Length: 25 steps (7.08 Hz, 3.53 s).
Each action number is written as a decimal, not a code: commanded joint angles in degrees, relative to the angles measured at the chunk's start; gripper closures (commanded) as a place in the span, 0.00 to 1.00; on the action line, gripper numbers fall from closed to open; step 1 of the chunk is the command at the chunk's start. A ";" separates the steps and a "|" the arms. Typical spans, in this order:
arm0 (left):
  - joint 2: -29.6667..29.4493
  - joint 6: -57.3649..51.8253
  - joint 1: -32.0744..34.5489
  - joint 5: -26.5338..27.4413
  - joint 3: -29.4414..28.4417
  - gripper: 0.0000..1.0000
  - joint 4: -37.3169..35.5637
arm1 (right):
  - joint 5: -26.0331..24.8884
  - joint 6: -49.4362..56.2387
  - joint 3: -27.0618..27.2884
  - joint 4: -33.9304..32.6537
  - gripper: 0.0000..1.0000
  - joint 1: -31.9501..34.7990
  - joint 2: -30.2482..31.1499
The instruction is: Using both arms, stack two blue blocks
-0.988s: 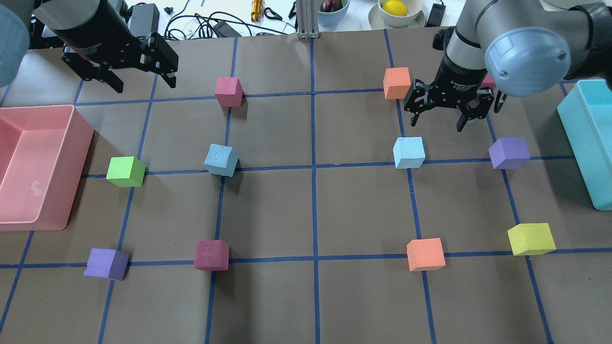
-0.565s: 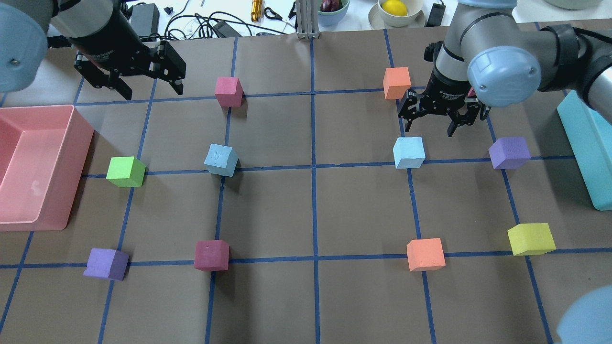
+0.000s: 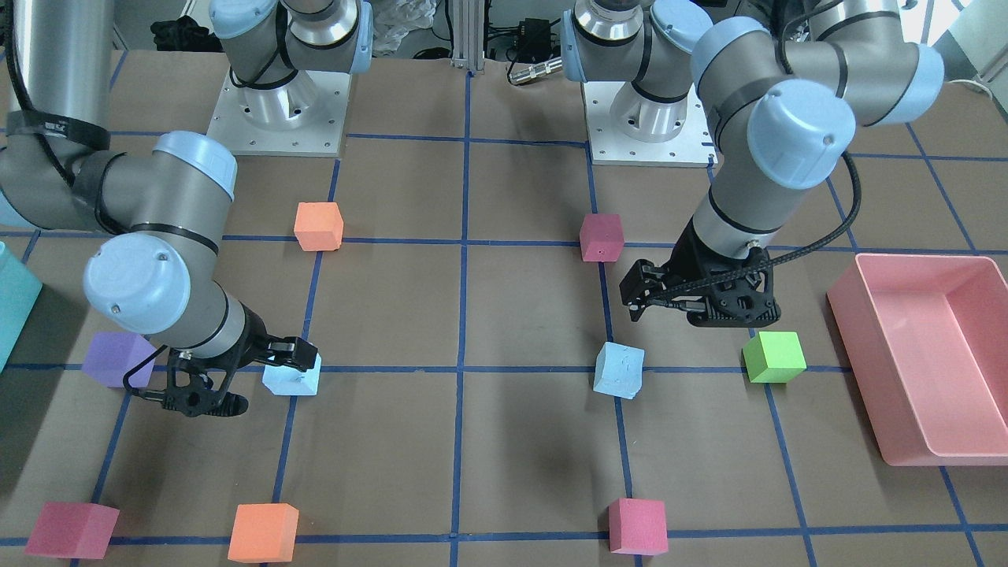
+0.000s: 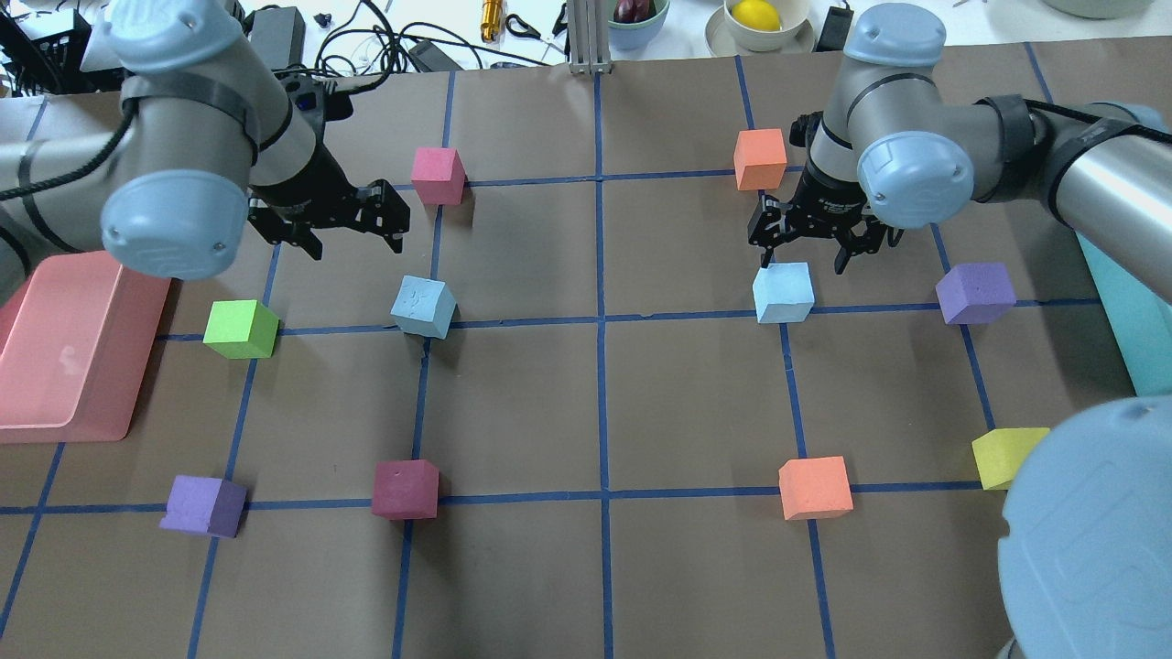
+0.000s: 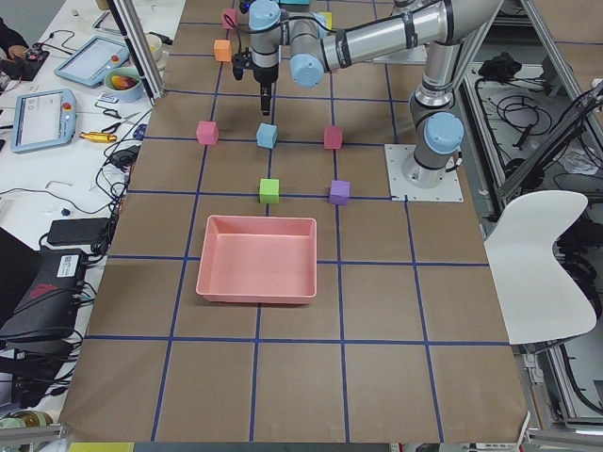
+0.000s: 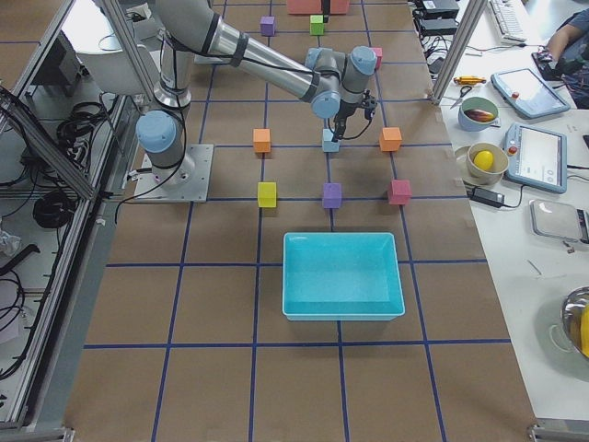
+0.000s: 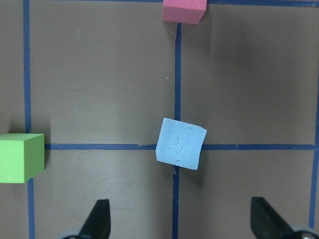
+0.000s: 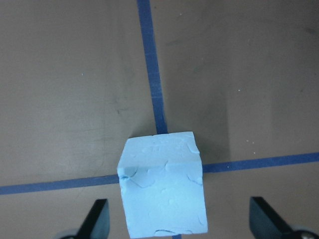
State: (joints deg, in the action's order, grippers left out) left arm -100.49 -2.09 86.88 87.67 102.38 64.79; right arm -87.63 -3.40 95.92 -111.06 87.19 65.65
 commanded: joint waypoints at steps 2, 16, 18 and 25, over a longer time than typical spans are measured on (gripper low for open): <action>-6.38 -2.30 0.04 0.04 2.91 0.00 -6.84 | 2.53 0.94 0.05 0.14 0.00 0.35 -1.85; -14.39 -1.51 2.95 0.83 3.00 1.00 -14.87 | 11.25 -19.34 8.02 7.44 1.00 18.33 8.52; -14.30 -1.60 2.95 1.01 1.25 1.00 -14.78 | 11.08 -25.31 11.55 2.62 0.93 23.09 8.96; -11.06 -0.73 3.74 1.10 1.42 1.00 -12.77 | 11.08 -29.89 22.03 -17.87 0.53 25.58 7.30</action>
State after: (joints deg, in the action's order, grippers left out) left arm -112.57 -3.20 90.53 88.77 103.87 51.12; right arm -76.48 -31.08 117.17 -127.50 112.75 73.46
